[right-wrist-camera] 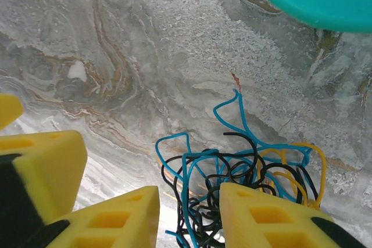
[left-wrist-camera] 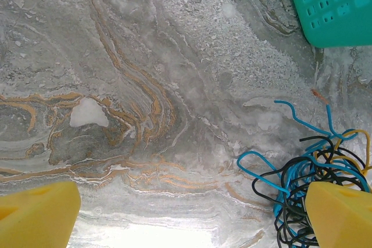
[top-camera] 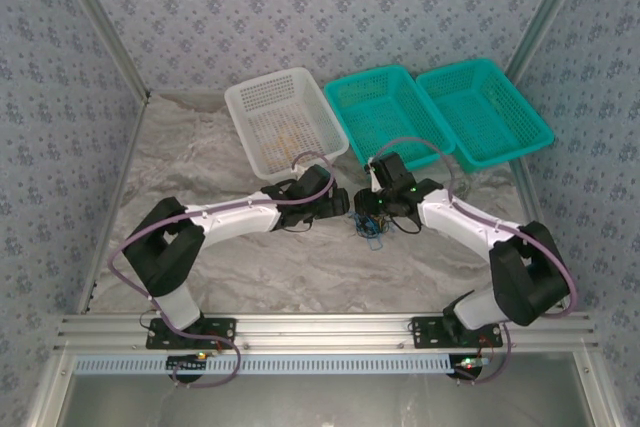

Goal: Untangle the cables

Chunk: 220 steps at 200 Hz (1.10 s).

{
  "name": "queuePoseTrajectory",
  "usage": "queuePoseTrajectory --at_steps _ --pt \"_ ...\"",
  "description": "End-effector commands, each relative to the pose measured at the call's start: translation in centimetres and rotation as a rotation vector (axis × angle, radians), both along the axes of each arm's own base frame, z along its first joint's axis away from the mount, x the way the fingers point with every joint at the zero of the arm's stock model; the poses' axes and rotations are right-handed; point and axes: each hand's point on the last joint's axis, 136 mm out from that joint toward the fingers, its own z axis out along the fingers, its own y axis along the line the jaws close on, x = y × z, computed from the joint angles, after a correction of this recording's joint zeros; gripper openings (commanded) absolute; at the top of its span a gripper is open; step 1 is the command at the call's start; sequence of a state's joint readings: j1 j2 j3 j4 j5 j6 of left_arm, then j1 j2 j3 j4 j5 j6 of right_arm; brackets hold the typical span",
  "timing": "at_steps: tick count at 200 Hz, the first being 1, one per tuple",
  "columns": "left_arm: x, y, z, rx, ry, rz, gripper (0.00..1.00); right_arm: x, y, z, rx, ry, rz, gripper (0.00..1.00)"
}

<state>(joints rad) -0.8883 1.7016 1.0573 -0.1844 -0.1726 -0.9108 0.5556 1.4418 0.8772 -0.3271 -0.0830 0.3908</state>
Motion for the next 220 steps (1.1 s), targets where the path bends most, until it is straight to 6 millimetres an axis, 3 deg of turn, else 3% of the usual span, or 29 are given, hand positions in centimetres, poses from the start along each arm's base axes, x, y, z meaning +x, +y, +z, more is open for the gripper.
queuePoseTrajectory --at_steps 1,74,135,145,220 --pt "0.2 -0.1 0.6 -0.005 0.003 0.007 1.0 0.4 -0.1 -0.1 -0.053 -0.002 -0.003 0.34" --pt "0.3 -0.6 0.8 -0.023 -0.004 -0.015 0.99 0.8 0.5 -1.0 -0.073 0.001 -0.005 0.25" --pt "0.2 -0.1 1.3 -0.043 -0.028 -0.003 1.0 0.6 1.7 -0.7 -0.057 -0.031 0.033 0.1" --pt "0.1 0.0 1.4 -0.049 -0.034 -0.005 1.0 0.5 2.0 -0.4 -0.048 -0.041 0.044 0.0" --pt "0.0 -2.2 3.7 -0.198 -0.122 -0.163 1.0 1.0 3.4 2.7 0.054 -0.119 0.062 0.0"
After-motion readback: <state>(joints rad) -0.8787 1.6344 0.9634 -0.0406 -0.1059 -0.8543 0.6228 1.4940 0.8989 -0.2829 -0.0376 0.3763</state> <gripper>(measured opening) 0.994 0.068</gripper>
